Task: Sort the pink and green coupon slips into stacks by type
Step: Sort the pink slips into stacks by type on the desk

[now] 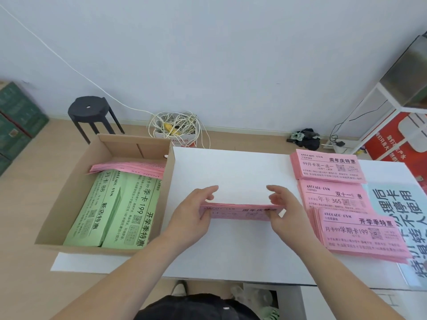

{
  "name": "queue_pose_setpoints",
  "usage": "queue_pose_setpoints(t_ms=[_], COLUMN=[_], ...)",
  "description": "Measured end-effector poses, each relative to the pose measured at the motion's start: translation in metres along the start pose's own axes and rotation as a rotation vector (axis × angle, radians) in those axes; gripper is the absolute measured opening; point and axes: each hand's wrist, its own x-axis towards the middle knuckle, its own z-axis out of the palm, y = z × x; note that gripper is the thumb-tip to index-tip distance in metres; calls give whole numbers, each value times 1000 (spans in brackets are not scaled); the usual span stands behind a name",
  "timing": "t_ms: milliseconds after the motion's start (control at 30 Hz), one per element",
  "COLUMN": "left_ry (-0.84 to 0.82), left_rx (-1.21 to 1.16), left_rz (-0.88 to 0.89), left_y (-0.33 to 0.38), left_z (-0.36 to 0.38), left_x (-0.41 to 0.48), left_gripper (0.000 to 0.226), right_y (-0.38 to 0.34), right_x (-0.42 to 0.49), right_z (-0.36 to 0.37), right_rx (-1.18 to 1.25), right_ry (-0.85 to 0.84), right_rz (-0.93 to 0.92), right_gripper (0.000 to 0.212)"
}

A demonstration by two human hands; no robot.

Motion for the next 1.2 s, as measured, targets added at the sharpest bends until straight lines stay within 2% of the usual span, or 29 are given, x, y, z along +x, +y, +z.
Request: queue_pose_setpoints(t_ms=[100,167,233,367,467,600,667,767,867,1000,1200], left_ry=[-57,-68,-70,-52,25,113,96,30,40,48,14], left_rx=[221,342,412,386,323,477,460,269,119,79,108], left_rz=[166,249,279,225,151,162,114,-44,-179,-197,-221], left_y=[0,-4,-8,-11,-12,-8,-3,-3,-5,-2,-3], left_z=[-1,1,1,0,-1,-2,-3,-2,0,2,-1], left_x=[6,9,9,1,-2,1,5,8,6,4,4], left_gripper=[63,59,58,64,58,47,43,35,35,26,34], right_y=[1,3,6,15,13,2,0,5,8,3,3], right_x=[3,3,2,1,0,-1,1,0,-4,-5,-4], right_z=[2,5,8,11,12,16,18,21,23,26,29], right_rx=[-207,-329,-391,-265,-137,-72,-38,4,24,24,69], right_ry=[-16,-13,-25,17,29,92,120,140,145,151,135], right_rz=[-173,-249,-224,-112,-32,-12,33,90,88,79,77], right_gripper=[68,60,49,45,48,49,49,50,45,40,60])
